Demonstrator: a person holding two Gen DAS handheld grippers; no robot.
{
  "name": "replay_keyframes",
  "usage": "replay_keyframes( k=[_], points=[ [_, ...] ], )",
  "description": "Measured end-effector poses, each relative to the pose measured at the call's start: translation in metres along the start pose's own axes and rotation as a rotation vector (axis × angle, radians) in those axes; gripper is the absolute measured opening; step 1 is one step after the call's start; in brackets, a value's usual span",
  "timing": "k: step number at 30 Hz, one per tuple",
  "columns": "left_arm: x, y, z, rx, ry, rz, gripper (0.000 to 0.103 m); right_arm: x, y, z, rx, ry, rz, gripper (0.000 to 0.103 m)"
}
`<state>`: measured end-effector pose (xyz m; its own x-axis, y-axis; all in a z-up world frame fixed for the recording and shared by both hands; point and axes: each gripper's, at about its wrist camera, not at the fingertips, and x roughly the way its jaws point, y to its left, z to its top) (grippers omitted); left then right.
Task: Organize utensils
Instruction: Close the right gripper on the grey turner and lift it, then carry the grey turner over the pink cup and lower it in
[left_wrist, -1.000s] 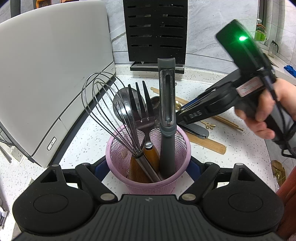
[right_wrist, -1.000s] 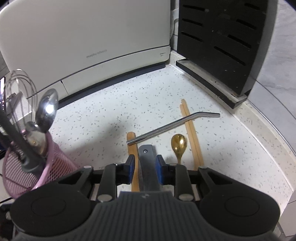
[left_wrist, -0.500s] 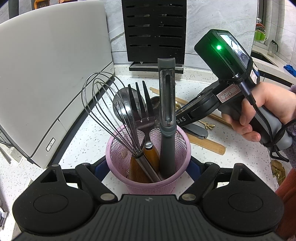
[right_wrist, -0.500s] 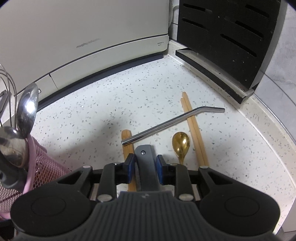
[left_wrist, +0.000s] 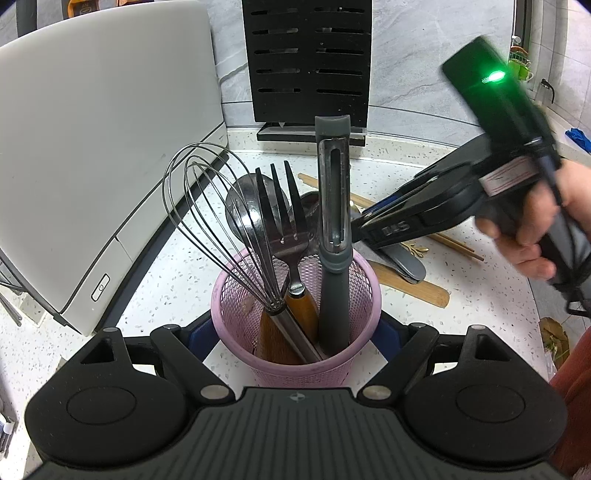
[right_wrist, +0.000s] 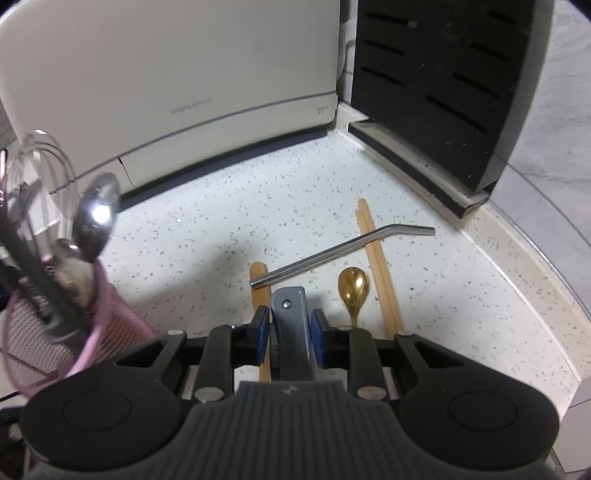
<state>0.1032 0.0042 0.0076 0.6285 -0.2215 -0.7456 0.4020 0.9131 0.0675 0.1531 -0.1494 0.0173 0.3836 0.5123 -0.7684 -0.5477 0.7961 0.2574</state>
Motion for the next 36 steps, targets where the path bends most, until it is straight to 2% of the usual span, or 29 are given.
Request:
replay_keyframes(
  k=[10, 25, 36],
  points=[
    [0.0, 0.0, 0.0, 0.0, 0.0, 0.0, 0.098, -0.045, -0.005, -0.016, 0.005, -0.084, 0.032, 0.021],
    [0.001, 0.0, 0.001, 0.001, -0.001, -0.003, 0.098, -0.124, 0.01, -0.02, 0.01, -0.321, 0.121, 0.021],
    [0.0, -0.002, 0.002, 0.01, -0.005, 0.003, 0.098, -0.163, 0.016, -0.018, 0.05, -0.471, 0.292, 0.021]
  ],
)
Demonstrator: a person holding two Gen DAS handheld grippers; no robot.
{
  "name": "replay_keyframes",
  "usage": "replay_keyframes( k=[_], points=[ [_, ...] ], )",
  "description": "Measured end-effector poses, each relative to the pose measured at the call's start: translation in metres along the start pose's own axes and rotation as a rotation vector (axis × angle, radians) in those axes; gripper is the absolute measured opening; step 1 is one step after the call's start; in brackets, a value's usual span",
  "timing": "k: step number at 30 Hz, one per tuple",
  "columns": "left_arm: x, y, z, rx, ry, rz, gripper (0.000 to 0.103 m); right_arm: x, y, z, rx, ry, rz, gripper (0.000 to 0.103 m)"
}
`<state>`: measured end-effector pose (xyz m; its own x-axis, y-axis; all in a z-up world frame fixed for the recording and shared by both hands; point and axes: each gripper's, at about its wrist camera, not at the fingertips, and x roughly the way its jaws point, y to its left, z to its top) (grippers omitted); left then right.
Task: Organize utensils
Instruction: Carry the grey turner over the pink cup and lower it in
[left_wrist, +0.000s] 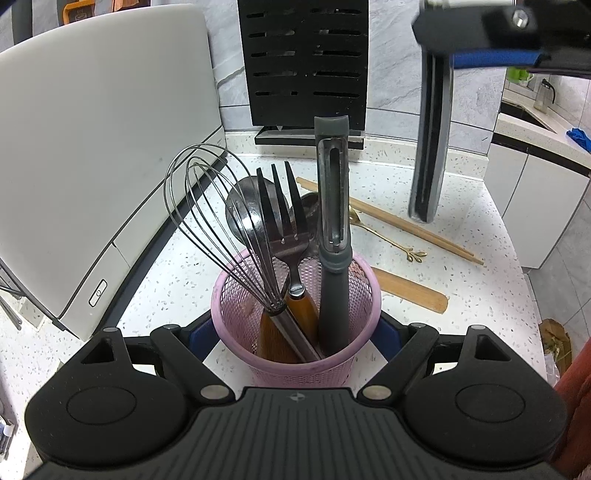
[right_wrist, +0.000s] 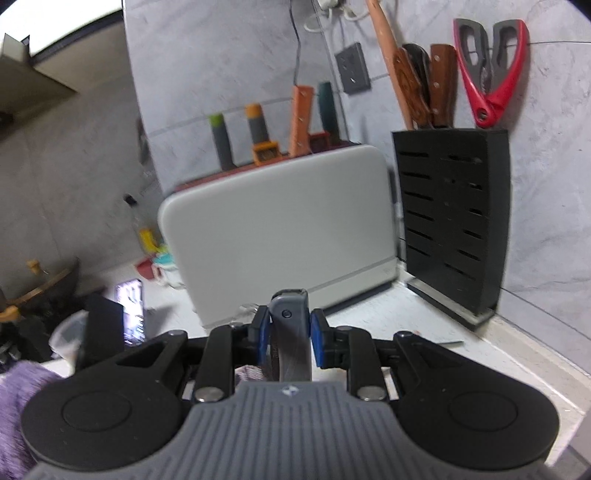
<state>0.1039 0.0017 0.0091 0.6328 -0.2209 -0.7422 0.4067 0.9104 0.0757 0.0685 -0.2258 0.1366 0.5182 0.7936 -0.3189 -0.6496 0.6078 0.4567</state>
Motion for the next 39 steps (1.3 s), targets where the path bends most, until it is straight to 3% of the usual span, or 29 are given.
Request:
replay_keyframes(
  k=[7, 18, 39],
  points=[
    [0.001, 0.001, 0.001, -0.007, 0.003, -0.01, 0.098, 0.009, 0.014, -0.004, 0.003, -0.024, 0.045, 0.021],
    [0.002, 0.001, 0.0, -0.008, 0.003, -0.011, 0.098, 0.042, 0.026, -0.02, -0.055, 0.042, 0.028, 0.021],
    [0.002, 0.002, 0.0, -0.006, 0.003, -0.011, 0.097, 0.084, 0.02, -0.05, -0.048, 0.312, 0.002, 0.021]
  ],
)
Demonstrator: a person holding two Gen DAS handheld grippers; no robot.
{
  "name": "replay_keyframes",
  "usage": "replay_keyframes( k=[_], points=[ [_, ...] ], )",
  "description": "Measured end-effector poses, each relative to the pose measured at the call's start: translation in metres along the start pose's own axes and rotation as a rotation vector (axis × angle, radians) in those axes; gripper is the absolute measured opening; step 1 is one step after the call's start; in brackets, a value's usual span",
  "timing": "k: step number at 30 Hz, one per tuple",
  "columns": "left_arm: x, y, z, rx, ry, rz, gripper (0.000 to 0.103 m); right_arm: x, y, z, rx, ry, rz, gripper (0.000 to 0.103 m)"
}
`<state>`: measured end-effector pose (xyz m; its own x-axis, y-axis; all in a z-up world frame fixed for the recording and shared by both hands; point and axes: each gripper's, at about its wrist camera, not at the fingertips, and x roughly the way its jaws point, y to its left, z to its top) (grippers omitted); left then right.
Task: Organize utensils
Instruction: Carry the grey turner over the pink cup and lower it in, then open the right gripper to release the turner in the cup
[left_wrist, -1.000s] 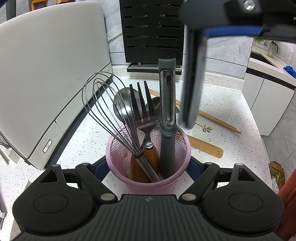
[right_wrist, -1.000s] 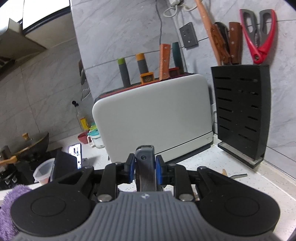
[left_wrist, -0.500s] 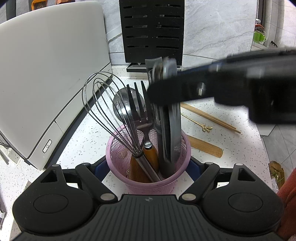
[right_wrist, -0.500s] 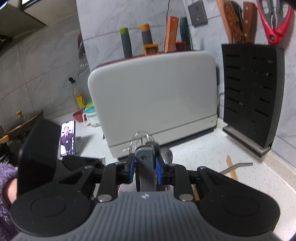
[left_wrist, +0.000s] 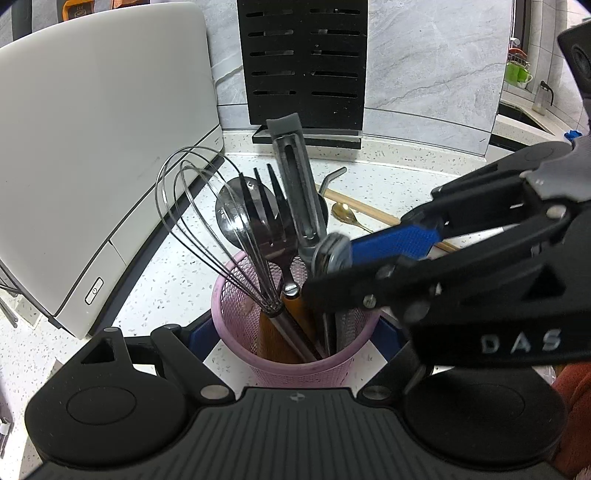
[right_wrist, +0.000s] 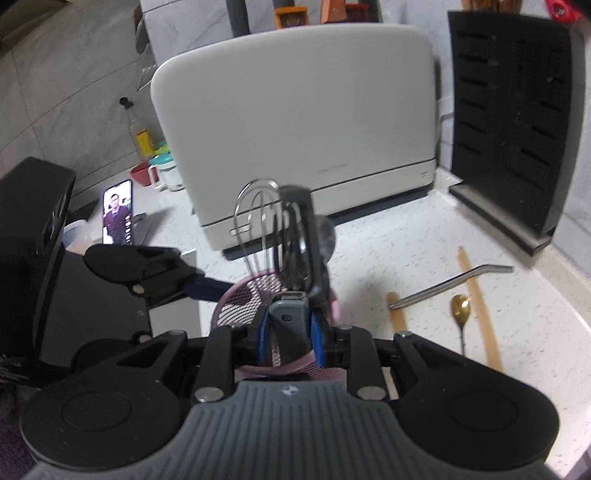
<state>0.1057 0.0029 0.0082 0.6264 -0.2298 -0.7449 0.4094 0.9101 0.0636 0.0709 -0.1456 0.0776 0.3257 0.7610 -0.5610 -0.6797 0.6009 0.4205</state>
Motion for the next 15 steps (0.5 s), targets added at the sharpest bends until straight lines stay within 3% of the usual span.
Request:
replay_keyframes(
  k=[15],
  points=[
    [-0.0005, -0.0011, -0.0005, 0.001, -0.002, 0.0, 0.097, 0.0006, -0.0027, 0.0013, 0.017, 0.02, 0.03, 0.024]
  ],
)
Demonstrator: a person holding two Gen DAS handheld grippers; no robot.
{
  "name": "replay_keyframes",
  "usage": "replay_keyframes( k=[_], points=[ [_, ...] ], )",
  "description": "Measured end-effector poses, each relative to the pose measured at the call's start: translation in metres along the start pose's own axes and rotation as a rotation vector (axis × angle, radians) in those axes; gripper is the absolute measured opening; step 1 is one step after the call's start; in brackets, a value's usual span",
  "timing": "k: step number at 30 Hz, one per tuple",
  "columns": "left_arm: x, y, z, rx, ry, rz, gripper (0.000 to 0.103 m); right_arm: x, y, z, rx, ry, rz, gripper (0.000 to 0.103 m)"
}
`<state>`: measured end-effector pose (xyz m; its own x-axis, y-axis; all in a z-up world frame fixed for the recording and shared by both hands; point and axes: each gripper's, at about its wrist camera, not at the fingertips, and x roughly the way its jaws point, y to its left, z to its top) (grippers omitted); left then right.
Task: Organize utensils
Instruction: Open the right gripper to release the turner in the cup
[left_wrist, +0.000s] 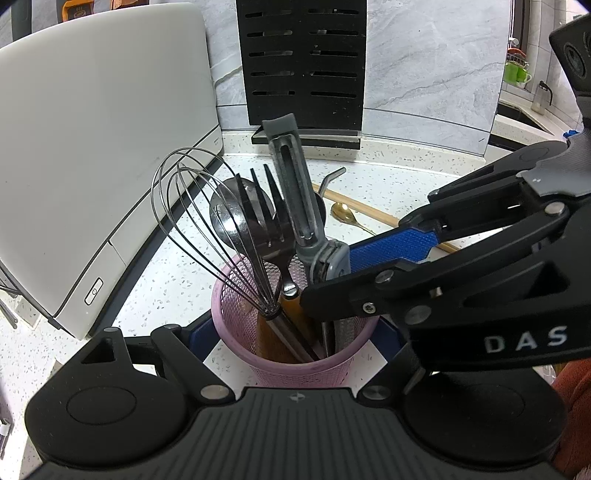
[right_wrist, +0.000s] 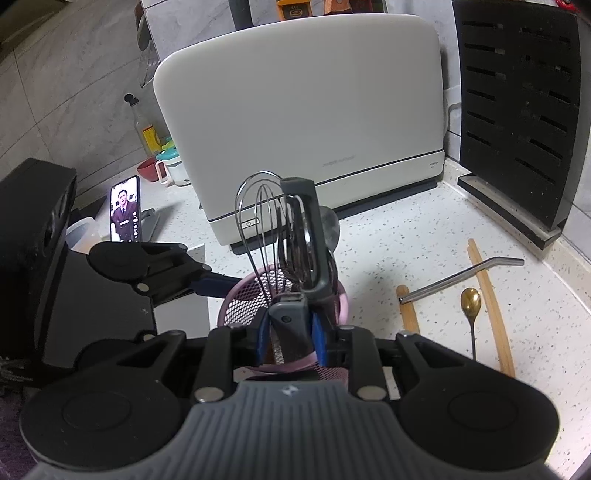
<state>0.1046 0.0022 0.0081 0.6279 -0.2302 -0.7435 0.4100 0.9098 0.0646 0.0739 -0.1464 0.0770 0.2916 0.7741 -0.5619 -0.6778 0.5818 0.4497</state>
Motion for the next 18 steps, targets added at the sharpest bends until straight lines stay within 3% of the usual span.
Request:
replay_keyframes(
  k=[2, 5, 10, 18],
  points=[
    [0.0, 0.0, 0.0, 0.0, 0.0, 0.001, 0.097, -0.003, 0.0, 0.001, 0.004, -0.008, 0.006, 0.024],
    [0.0, 0.0, 0.0, -0.001, 0.0, 0.001, 0.097, -0.01, -0.001, 0.003, 0.008, -0.031, 0.007, 0.033],
    [0.0, 0.0, 0.0, -0.002, 0.0, 0.002, 0.097, -0.026, -0.005, 0.008, 0.021, -0.086, 0.003, 0.035],
    [0.0, -0.002, 0.001, -0.005, 0.003, 0.002, 0.097, -0.054, -0.022, 0.014, 0.051, -0.2, -0.084, 0.037]
  ],
)
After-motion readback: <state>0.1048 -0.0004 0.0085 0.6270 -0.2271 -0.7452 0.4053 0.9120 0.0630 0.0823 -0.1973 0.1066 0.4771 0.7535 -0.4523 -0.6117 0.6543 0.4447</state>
